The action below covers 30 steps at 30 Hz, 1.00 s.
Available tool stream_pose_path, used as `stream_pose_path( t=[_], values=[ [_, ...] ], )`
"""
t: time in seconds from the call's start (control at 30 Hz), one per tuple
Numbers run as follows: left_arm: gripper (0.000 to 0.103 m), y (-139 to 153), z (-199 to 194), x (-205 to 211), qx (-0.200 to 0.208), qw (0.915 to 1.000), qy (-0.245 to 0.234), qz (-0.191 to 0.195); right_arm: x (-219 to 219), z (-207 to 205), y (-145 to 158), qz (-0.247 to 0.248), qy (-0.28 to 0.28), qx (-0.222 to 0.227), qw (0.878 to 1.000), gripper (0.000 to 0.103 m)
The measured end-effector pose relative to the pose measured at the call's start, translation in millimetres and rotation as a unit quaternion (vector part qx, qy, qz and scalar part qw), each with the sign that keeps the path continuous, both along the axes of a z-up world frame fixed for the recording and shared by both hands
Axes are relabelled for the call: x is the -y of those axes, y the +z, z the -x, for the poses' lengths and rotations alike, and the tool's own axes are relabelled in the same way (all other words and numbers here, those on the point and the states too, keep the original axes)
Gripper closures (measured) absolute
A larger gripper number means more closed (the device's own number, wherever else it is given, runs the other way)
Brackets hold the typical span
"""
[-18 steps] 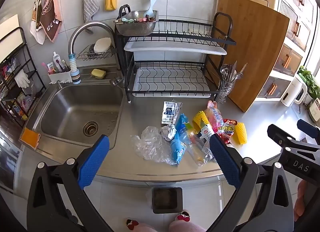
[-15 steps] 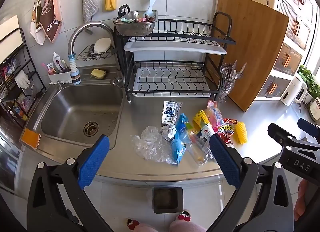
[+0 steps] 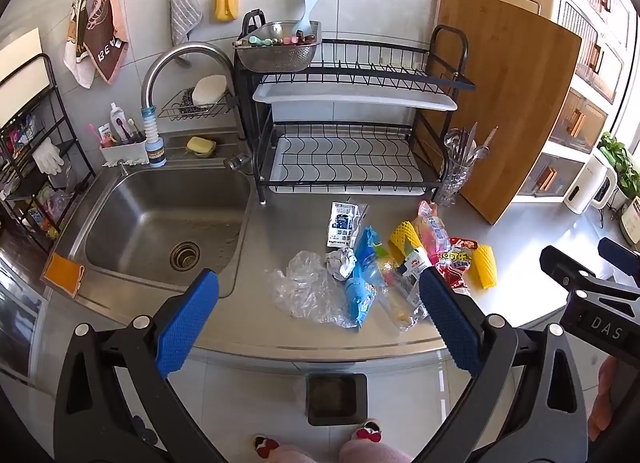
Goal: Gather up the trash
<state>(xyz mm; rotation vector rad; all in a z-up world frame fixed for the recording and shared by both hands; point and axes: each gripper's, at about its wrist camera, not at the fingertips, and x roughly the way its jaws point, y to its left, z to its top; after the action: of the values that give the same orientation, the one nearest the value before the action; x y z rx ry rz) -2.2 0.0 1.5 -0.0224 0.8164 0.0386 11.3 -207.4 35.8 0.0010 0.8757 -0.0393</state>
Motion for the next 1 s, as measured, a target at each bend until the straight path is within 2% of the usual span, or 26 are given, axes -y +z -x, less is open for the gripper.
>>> stream_pose_path(
  t=[1.0],
  values=[
    [0.008,0.9,-12.2,-5.5,0.003,0.9999,0.006,-0.007,-1.3,-11.7,-1.1,0.008,-0.003,0.0,1.0,0.003]
  ],
)
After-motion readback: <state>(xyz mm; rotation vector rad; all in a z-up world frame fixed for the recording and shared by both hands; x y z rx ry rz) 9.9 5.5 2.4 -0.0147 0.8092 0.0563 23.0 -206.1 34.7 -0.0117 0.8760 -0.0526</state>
